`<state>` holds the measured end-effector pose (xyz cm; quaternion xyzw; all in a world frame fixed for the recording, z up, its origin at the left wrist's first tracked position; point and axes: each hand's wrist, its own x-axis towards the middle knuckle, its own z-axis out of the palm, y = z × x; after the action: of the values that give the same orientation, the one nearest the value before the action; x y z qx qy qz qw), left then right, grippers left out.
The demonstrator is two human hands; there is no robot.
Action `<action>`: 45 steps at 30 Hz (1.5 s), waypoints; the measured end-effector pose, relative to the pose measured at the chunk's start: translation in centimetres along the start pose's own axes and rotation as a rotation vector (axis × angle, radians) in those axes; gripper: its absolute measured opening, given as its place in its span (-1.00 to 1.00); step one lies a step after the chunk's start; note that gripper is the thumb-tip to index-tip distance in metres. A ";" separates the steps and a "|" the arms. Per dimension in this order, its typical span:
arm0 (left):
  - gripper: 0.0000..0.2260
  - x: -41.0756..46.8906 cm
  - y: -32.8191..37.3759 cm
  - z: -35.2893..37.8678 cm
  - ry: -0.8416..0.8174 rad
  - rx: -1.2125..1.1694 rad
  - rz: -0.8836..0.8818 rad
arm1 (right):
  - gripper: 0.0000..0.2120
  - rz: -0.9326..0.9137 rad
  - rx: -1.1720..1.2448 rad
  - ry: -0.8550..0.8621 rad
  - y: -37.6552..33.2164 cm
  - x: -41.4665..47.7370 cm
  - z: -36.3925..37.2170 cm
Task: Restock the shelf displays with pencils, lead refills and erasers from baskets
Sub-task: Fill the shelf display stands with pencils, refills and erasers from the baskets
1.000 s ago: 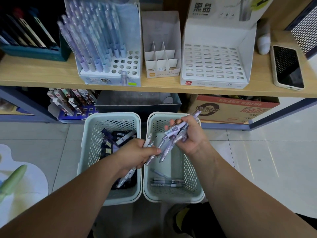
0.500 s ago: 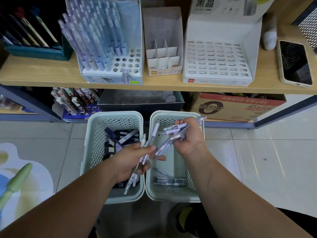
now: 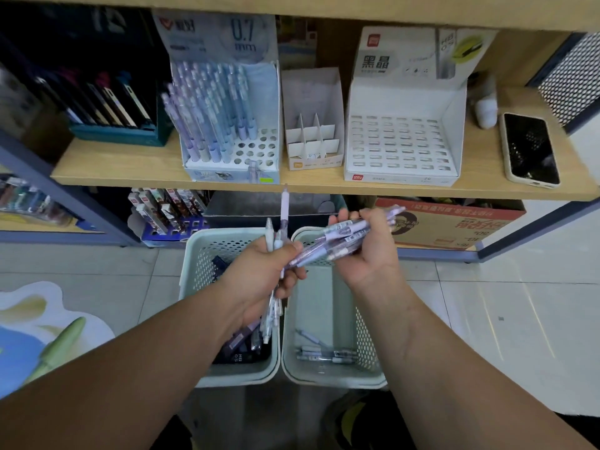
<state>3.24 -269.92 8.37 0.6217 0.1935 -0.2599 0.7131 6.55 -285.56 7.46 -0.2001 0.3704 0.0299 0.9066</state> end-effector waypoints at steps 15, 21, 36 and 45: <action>-0.91 -8.8 5.8 1.6 0.082 -0.022 0.203 | -0.91 -0.016 -0.169 -0.245 -2.3 -9.8 6.2; -0.78 -11.6 7.7 1.7 -0.014 -0.049 0.164 | -0.86 -0.064 -0.325 -0.269 -4.3 -12.8 8.5; -0.85 -5.9 9.0 -3.4 -0.117 -0.052 0.167 | -0.80 -0.130 -0.796 -0.288 -2.9 -9.3 10.1; -0.83 -2.8 9.4 -5.7 -0.051 0.003 0.141 | -0.76 -0.084 -0.981 -0.235 -0.1 -6.2 11.0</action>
<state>7.06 -263.10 16.53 0.6282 0.1307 -0.2250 0.7333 9.40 -280.87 18.85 -0.6125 0.1998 0.1864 0.7417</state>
